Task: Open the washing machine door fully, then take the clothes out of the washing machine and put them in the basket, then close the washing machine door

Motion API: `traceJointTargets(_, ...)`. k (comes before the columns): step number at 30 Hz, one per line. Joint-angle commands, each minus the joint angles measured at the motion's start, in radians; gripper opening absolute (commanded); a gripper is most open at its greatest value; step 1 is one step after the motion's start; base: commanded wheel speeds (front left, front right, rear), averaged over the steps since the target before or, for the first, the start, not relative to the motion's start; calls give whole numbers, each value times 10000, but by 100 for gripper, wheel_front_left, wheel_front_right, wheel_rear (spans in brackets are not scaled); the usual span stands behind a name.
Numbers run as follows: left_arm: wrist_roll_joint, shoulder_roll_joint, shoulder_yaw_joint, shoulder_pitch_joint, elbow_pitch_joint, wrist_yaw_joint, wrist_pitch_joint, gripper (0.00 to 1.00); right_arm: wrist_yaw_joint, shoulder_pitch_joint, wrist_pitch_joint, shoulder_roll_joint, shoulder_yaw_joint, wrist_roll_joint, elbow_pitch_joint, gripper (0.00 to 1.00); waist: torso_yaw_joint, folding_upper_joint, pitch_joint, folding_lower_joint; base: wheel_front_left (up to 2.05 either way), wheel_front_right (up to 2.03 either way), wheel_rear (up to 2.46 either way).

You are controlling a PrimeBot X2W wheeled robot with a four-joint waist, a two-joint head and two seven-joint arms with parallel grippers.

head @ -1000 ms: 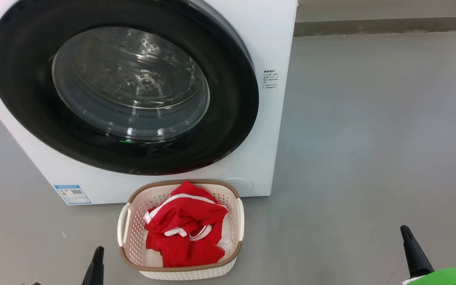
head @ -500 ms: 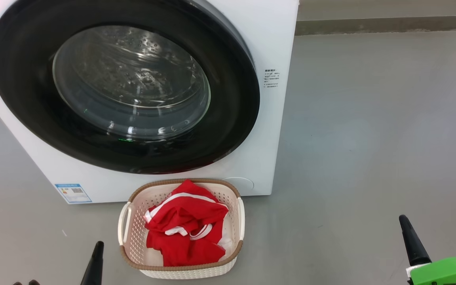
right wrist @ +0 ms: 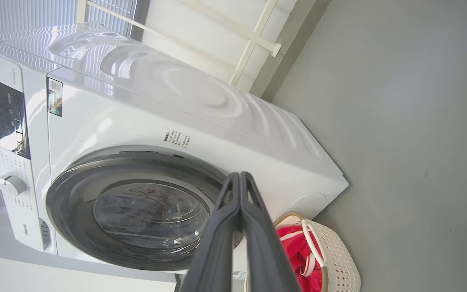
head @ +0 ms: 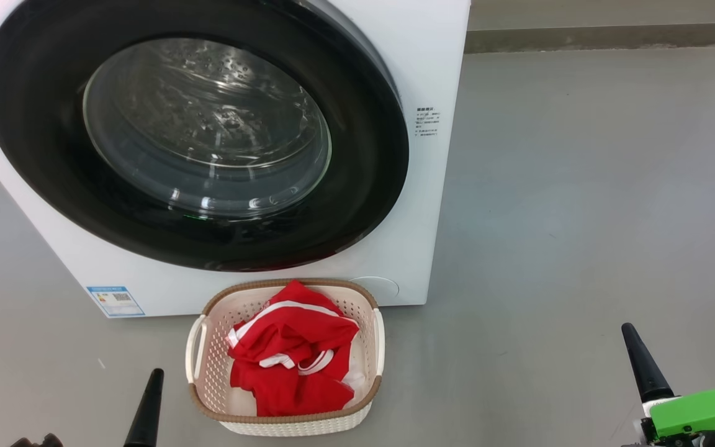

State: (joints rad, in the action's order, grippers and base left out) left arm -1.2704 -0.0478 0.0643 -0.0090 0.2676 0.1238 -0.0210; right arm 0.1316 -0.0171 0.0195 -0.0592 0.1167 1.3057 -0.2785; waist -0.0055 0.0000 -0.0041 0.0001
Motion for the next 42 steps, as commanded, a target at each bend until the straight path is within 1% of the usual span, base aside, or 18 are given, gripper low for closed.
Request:
traceJointTargets(1,-326,-60,315,-489,-223,53,-111,0,-1,533,108,-95,-103,308,293,0,3,0,4,0,0,0,0)
traceJointTargets(30,-3338,-24,496,-985,-224,69,-915,0,-9,1242,935,87,-19,2983,337,0,54,0,70,0,0,0,0)
traceJointTargets(42,-3379,-24,498,-991,-224,69,-925,0,-9,1251,946,89,-18,3020,337,0,55,0,71,0,0,0,0)
